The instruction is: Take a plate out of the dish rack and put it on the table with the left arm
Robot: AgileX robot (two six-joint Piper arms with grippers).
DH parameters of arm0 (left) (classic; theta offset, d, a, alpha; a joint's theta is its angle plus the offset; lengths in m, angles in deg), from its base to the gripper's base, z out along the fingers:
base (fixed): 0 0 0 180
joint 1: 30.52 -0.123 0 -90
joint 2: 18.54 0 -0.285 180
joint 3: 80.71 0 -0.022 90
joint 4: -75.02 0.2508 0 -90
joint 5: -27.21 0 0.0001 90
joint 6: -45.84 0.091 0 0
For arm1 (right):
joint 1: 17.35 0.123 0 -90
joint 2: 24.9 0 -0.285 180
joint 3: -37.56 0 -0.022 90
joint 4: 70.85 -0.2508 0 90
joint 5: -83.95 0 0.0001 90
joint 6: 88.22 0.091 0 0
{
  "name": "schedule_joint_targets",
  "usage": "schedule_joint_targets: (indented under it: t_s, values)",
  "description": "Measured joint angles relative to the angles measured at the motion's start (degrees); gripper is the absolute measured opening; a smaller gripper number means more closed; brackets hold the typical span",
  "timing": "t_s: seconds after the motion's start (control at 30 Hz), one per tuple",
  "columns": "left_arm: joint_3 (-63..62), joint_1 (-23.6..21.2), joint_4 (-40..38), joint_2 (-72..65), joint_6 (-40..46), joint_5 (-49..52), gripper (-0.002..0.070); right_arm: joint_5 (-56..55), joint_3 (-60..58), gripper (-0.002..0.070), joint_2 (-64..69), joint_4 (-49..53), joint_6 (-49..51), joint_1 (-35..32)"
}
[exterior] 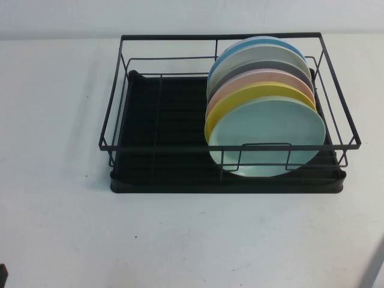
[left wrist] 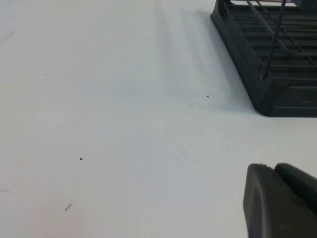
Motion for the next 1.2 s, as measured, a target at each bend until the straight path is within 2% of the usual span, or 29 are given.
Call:
schedule_joint_targets:
  t_s: [1.0, 1.1, 1.2]
  values:
    - [0.0, 0.0, -0.3, 0.0, -0.15, 0.0, -0.0004, 0.0, 0.0, -0.002, 0.0, 0.0, 0.0, 0.0]
    - [0.0, 0.0, -3.91, 0.0, -1.84, -0.27, -0.0004, 0.0, 0.0, -0.002, 0.0, 0.0, 0.0, 0.0]
    - [0.09, 0.0, -12.01, 0.0, -5.02, -2.81, -0.0004, 0.0, 0.0, -0.002, 0.0, 0.0, 0.0, 0.0]
